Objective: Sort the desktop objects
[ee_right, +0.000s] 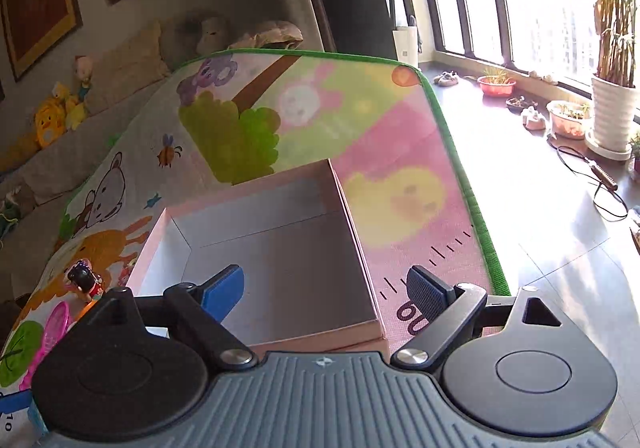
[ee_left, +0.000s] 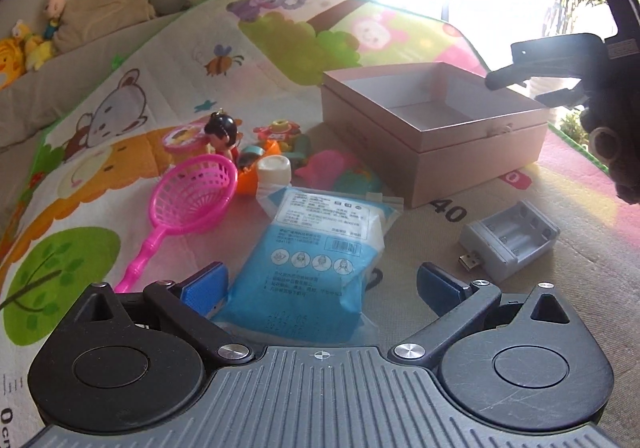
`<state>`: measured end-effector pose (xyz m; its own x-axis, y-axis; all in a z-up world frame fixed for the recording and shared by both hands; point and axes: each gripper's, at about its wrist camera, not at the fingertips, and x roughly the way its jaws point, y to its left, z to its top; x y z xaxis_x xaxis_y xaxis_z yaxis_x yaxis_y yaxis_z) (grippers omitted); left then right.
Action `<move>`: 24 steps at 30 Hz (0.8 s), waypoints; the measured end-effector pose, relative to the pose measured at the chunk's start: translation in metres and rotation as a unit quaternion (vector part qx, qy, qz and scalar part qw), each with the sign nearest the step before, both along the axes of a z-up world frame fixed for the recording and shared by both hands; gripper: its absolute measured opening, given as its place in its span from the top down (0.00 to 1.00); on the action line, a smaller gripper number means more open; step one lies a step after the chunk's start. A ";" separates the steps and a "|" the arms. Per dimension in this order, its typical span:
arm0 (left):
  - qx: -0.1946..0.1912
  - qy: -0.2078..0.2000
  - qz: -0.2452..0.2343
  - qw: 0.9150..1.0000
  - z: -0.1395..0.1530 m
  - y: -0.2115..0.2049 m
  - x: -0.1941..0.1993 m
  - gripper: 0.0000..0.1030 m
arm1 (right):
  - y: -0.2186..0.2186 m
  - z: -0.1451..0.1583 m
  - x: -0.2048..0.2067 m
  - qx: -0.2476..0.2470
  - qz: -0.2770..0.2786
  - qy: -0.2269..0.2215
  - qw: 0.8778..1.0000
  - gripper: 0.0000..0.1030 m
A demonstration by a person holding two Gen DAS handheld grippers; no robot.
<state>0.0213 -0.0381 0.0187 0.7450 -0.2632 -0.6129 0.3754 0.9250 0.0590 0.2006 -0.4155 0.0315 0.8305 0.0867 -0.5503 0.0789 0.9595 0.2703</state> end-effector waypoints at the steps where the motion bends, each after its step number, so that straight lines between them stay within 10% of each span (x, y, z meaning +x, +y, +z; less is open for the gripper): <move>1: -0.002 0.001 0.000 1.000 0.000 0.002 -0.001 0.00 | 0.003 -0.002 0.004 0.006 0.008 0.002 1.000 0.13; 12: -0.019 0.016 0.001 1.000 -0.007 0.009 0.008 0.01 | 0.040 0.010 -0.022 0.005 0.074 -0.005 0.997 0.07; 16: -0.021 0.022 -0.002 1.000 -0.006 0.005 0.011 0.32 | 0.040 0.012 -0.056 -0.011 0.075 -0.010 0.997 0.06; 24: -0.012 0.031 -0.018 0.999 -0.004 0.008 -0.015 0.37 | 0.052 -0.001 -0.104 -0.065 0.088 -0.002 0.994 0.06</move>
